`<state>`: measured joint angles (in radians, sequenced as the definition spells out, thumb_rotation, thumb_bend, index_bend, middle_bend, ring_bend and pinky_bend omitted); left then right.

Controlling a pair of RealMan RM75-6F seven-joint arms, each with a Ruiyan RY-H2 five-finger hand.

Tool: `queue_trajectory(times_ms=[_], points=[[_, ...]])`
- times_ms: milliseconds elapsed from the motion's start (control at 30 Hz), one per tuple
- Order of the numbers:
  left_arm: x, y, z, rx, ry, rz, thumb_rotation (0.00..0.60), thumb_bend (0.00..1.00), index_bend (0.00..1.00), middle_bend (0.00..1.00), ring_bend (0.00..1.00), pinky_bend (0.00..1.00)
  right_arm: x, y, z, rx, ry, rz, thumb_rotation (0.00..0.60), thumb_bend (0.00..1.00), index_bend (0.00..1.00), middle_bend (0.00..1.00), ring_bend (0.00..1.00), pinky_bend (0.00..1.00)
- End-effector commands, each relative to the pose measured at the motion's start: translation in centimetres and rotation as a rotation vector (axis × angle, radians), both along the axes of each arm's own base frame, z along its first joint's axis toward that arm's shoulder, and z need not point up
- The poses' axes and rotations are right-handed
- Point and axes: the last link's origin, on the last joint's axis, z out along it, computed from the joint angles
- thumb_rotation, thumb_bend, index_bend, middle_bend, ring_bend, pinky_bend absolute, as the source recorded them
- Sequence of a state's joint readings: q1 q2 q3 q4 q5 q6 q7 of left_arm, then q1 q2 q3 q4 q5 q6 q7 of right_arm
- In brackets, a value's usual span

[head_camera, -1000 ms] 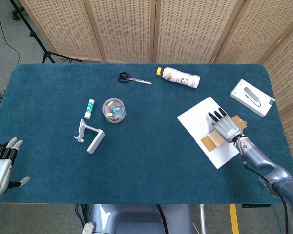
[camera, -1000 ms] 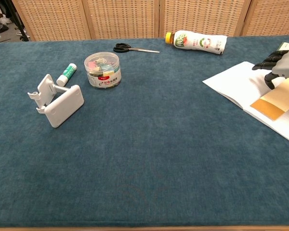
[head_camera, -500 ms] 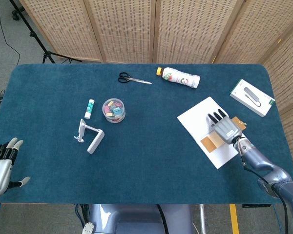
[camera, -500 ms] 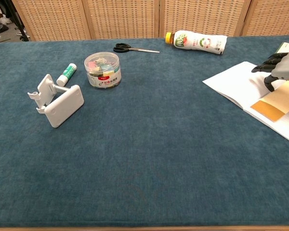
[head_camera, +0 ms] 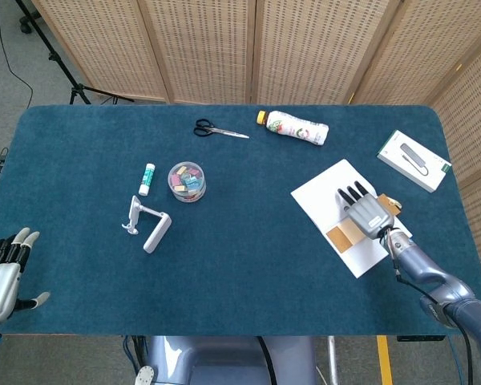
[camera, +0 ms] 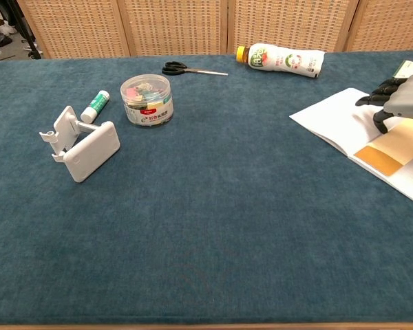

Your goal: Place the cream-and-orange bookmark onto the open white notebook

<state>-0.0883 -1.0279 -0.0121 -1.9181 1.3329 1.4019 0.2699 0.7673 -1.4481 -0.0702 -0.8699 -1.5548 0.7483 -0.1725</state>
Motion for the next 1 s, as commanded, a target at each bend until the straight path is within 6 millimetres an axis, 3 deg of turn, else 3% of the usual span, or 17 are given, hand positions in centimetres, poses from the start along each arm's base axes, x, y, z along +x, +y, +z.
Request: queue_trajectory(times_ms=[33, 233, 633, 867, 1000], points=[[0.0, 0.0, 0.0, -0.002, 0.000, 0.000, 0.600, 0.00, 0.00, 0.00, 0.00, 0.00, 0.0, 0.1, 0.0, 0.001, 0.002, 0.000, 0.600, 0.14, 0.42, 0.00, 0.00, 0.00], [0.0, 0.0, 0.0, 0.000, -0.001, -0.001, 0.600, 0.00, 0.00, 0.00, 0.00, 0.00, 0.1, 0.1, 0.2, 0.000, 0.008, -0.010, 0.600, 0.13, 0.29, 0.00, 0.00, 0.00], [0.0, -0.1, 0.1, -0.001, -0.004, -0.002, 0.600, 0.00, 0.00, 0.00, 0.00, 0.00, 0.6, 0.2, 0.7, -0.021, -0.007, -0.007, 0.600, 0.13, 0.28, 0.00, 0.00, 0.00], [-0.1, 0.0, 0.3, 0.004, -0.008, 0.000, 0.600, 0.00, 0.00, 0.00, 0.00, 0.00, 1.9, 0.8, 2.6, -0.058, -0.114, -0.002, 0.600, 0.13, 0.28, 0.00, 0.00, 0.00], [0.0, -0.1, 0.4, 0.006, -0.011, -0.008, 0.600, 0.00, 0.00, 0.00, 0.00, 0.00, 2.6, 2.2, 5.0, -0.105, -0.246, -0.008, 0.600, 0.13, 0.28, 0.00, 0.00, 0.00]])
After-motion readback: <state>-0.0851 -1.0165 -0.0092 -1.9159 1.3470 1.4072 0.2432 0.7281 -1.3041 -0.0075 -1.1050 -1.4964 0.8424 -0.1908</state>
